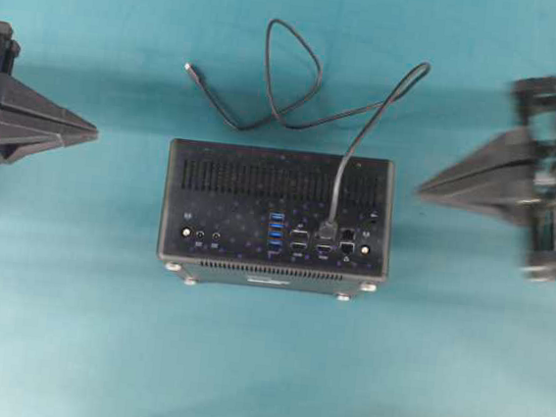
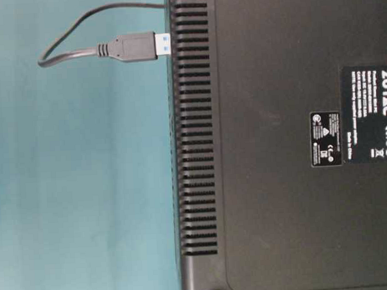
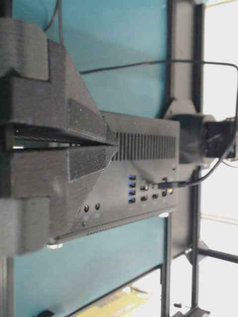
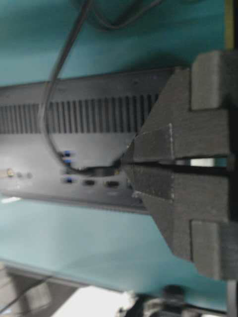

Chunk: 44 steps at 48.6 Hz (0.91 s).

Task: Insert the USB into the PC box with both arms.
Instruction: 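Move the right gripper toward the black USB plug at the box's side, then close the right gripper on the black USB plug body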

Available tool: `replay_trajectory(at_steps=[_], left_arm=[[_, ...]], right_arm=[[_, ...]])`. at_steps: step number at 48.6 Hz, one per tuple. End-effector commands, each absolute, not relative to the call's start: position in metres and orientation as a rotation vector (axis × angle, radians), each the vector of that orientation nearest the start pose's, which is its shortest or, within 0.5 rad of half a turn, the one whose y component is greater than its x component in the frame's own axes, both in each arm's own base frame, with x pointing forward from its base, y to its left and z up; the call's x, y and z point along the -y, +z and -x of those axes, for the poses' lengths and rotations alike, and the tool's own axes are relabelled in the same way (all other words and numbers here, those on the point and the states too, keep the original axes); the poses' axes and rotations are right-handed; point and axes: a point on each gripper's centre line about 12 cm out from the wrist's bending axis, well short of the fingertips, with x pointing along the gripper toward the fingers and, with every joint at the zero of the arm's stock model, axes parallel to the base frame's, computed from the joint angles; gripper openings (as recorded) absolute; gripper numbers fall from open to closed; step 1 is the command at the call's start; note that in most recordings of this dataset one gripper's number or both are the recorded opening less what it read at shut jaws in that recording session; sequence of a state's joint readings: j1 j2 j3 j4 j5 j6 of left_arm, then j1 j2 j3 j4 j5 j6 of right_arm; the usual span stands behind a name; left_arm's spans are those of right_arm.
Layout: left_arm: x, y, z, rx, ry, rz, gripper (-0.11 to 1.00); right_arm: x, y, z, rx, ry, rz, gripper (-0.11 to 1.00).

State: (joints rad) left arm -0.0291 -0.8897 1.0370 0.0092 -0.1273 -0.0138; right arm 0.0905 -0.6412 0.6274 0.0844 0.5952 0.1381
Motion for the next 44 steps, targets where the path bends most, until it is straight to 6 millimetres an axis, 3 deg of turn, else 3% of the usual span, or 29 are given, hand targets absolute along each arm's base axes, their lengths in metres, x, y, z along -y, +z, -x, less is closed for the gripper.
replay_trajectory(at_steps=[1,20,26,33,36,44], left_arm=[[0.006,0.323,-0.219,-0.008,-0.029,0.005,0.00],[0.006,0.321,-0.217,-0.054,-0.028,0.005,0.00],[0.006,0.319,-0.216,-0.063,-0.029,0.005,0.00],[0.006,0.319,-0.215,-0.063,-0.028,0.004,0.00],[0.006,0.318,-0.214,-0.063,-0.028,0.004,0.00],[0.006,0.319,-0.207,-0.046,-0.028,0.006,0.00]], right_arm=[[-0.032,0.355,-0.276,-0.660,0.072,-0.190,0.02],[-0.036,0.363,-0.297,-0.746,0.058,-0.207,0.13],[-0.037,0.360,-0.304,-0.757,0.050,-0.225,0.31],[-0.038,0.357,-0.311,-0.768,0.037,-0.250,0.72],[-0.039,0.356,-0.313,-0.776,0.027,-0.243,0.83],[-0.040,0.357,-0.326,-0.775,-0.020,-0.240,0.80]])
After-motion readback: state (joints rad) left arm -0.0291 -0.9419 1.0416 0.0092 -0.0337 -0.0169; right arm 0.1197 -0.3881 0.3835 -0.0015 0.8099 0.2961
